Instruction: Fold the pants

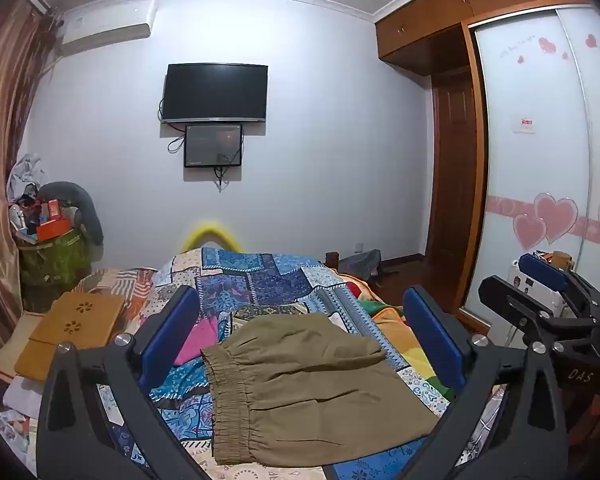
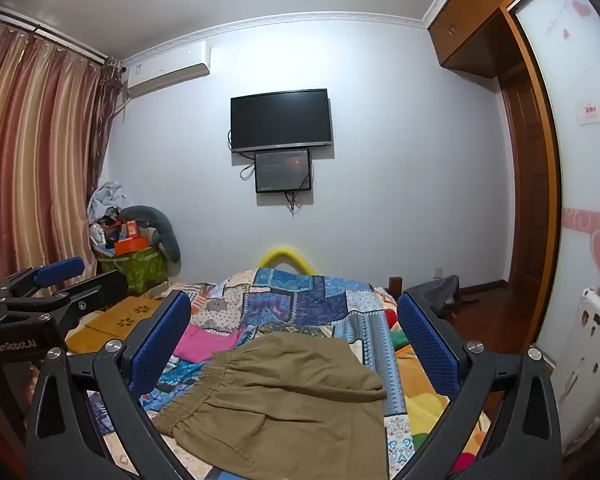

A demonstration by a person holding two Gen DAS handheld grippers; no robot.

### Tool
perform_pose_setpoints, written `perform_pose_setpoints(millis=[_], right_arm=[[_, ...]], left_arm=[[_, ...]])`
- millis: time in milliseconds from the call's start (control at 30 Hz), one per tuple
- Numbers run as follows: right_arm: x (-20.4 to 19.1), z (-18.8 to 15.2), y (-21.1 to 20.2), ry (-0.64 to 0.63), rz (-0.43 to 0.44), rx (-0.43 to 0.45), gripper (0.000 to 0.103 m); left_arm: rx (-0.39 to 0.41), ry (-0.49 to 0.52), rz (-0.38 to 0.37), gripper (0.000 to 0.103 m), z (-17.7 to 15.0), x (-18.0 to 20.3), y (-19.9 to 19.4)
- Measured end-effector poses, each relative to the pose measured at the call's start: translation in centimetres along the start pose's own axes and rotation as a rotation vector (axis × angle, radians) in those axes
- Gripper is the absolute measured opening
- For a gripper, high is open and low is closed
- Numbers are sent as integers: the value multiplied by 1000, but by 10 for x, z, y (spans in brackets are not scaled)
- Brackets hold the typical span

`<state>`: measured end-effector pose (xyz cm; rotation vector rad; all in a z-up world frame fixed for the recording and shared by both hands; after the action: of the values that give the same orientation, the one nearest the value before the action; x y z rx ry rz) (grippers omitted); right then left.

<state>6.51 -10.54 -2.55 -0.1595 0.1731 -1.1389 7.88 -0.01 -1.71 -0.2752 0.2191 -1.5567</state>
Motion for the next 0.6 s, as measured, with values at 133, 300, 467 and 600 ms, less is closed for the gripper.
perform_pose_setpoints(millis=[133, 300, 467, 600], right_arm=[[1, -1, 1, 1, 0, -8, 102], [2, 0, 0, 1, -3, -9, 102], [2, -7, -4, 4, -12, -14, 102], [4, -6, 5, 8, -14, -27, 102]], left_arm=[[-1, -5, 5, 103, 0, -3, 2], [2, 17, 3, 103, -2, -1, 5], [3, 23, 9, 103, -2, 4, 1], [6, 23, 16, 103, -1, 2, 1]])
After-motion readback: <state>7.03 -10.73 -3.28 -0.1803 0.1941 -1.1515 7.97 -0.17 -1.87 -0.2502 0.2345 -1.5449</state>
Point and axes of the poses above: each gripper's, at about its wrist camera, not at the fingertips, and y roughly the way its jaws point, x to its right, z to its top, the point moved 8 cm from there along y, roughly the way its jaws point, and after that the axes turned 6 degrees about -x, right-handed, at the moved point
